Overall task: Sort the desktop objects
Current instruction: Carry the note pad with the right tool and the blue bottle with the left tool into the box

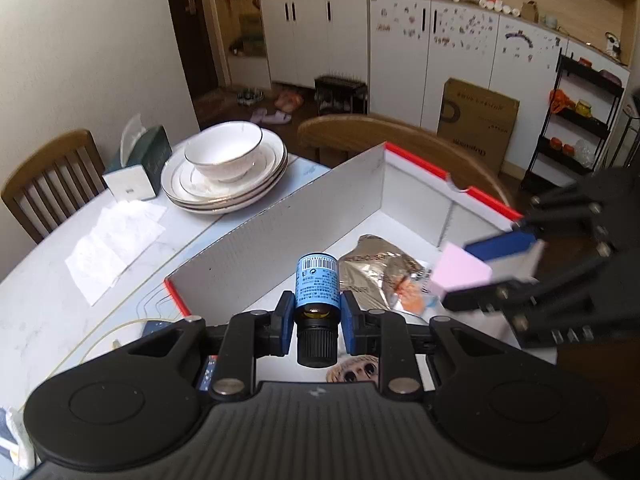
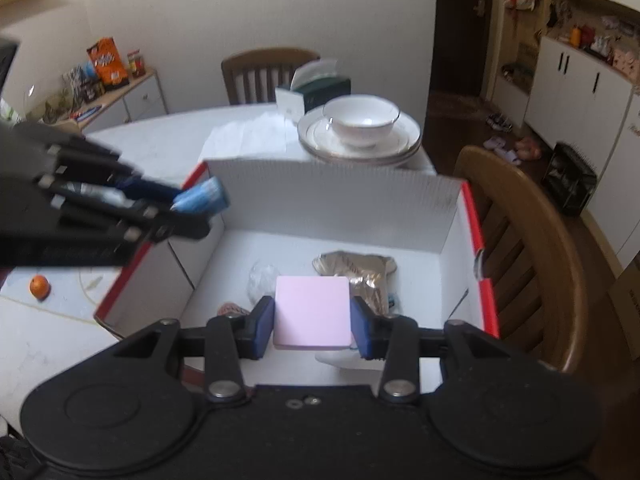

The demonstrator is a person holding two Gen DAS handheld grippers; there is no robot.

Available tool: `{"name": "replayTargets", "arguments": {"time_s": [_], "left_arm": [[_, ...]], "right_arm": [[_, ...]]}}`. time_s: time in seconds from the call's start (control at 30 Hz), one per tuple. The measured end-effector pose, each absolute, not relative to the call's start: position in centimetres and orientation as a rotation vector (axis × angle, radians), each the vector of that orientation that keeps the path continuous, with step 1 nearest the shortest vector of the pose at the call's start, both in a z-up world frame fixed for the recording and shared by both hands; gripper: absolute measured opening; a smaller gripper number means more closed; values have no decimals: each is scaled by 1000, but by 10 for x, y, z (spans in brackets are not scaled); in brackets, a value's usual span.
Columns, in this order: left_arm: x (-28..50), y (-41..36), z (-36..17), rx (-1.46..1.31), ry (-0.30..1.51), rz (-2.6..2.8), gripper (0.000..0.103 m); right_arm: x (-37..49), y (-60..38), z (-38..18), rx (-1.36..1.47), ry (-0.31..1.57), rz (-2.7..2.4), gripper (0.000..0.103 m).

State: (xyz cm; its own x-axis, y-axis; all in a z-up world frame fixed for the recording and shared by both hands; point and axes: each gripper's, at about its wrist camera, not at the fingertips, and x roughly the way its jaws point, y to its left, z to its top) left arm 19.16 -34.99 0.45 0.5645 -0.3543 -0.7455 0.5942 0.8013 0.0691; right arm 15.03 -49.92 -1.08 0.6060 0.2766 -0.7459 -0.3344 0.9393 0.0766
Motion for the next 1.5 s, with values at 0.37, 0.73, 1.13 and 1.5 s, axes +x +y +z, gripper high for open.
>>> {"name": "replayTargets", "arguments": {"time_s": [0.37,0.73,1.13,1.5], "left_arm": [[260,-371,-39,373,933,-561,22],[286,-386,-79,434,1063,-547,23],[289,-388,-96,459,1161,-539,23],[288,-391,-97,475,1190,-535,23]], "right_arm": [[176,-489,-46,-117,959,392,39],[189,-483,-65,-115,1048,450,39],[197,-484,-75,-109,1086,420,39],[200,-491,-80,-97,1093,392,41]]}}
